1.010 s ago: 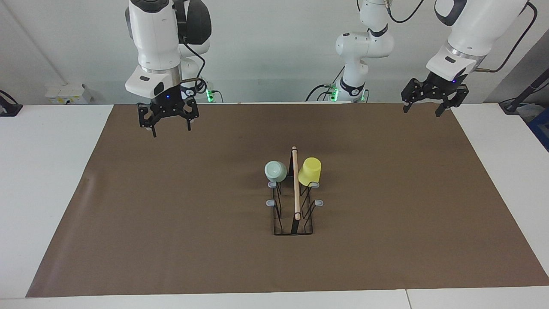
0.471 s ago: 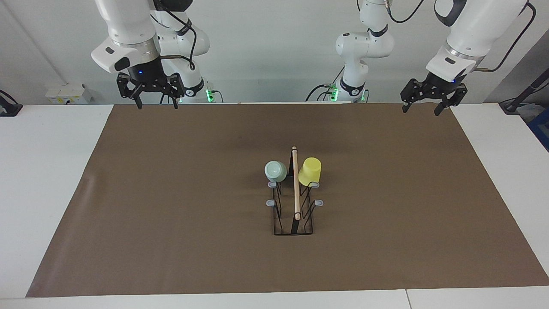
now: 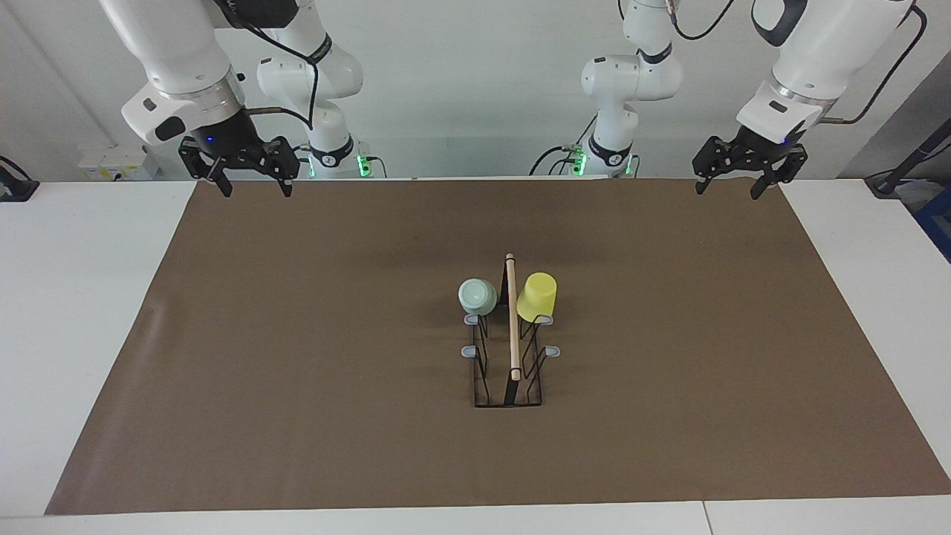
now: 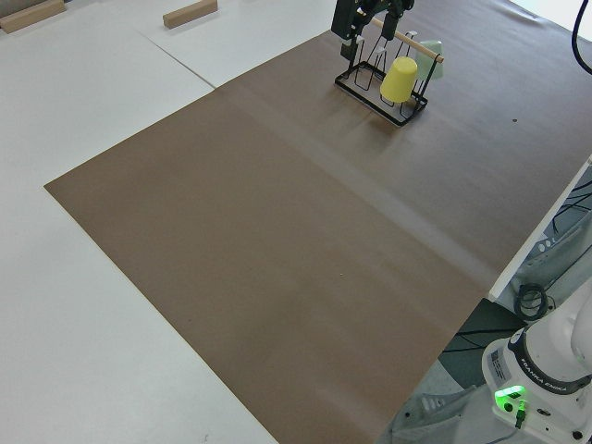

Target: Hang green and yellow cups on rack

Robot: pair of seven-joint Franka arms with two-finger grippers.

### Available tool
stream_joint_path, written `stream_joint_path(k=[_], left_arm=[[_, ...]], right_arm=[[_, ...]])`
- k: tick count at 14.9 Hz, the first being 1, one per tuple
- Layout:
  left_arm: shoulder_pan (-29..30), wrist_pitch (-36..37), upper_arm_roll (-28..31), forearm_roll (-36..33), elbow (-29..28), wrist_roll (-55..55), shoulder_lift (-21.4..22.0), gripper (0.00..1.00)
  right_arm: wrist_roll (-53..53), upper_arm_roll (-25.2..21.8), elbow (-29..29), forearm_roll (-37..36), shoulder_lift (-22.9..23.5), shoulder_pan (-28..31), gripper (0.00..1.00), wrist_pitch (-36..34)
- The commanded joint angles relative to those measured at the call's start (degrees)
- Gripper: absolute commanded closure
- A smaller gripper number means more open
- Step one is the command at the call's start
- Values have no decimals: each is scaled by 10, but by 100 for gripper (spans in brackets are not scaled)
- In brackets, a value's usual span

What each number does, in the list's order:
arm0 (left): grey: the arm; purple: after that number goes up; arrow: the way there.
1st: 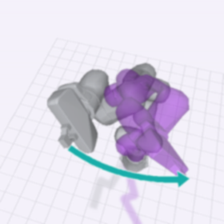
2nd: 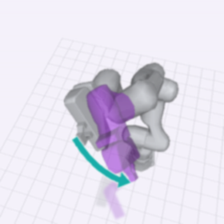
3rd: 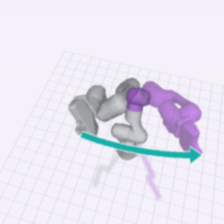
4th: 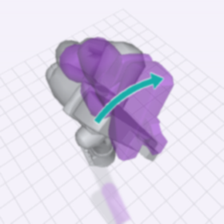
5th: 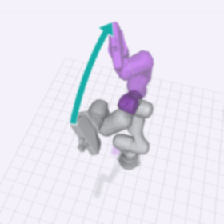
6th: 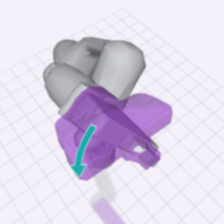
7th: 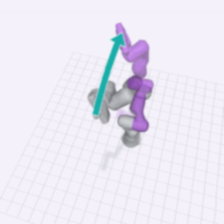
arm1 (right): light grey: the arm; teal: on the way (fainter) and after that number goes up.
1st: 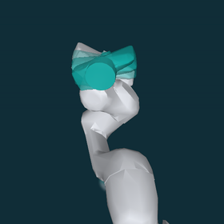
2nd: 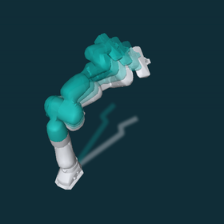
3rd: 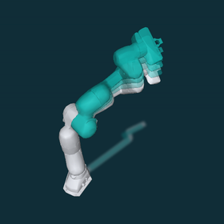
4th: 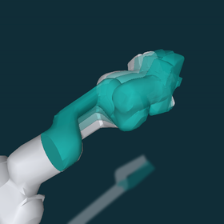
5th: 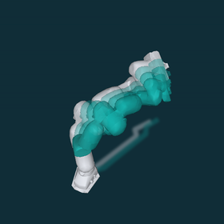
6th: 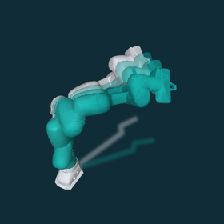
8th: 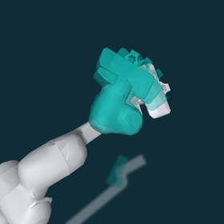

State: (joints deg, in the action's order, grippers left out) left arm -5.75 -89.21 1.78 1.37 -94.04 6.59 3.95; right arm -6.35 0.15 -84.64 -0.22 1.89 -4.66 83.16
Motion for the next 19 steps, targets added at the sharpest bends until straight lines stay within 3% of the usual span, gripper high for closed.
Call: stream_joint_path(k=[1, 9, 11, 14, 19], left_arm=[[-4, 8, 3, -6, -3, -9, 5, 0], [-4, 8, 3, -6, -3, -9, 5, 0], [-4, 8, 3, -6, -3, -9, 5, 0], [-4, 8, 3, -5, -3, -9, 5, 0], [-4, 8, 3, -5, -3, -9, 5, 0]], right_arm=[[-2, 4, -11, 14, -7, 20, 0, 6], [23, 6, 4, -8, 26, 25, 0, -14], [19, 5, -17, -8, -6, 22, 0, -23], [24, 2, -98, -9, -62, 33, 0, 14], [36, 3, -102, -20, -59, 31, 0, 36]])
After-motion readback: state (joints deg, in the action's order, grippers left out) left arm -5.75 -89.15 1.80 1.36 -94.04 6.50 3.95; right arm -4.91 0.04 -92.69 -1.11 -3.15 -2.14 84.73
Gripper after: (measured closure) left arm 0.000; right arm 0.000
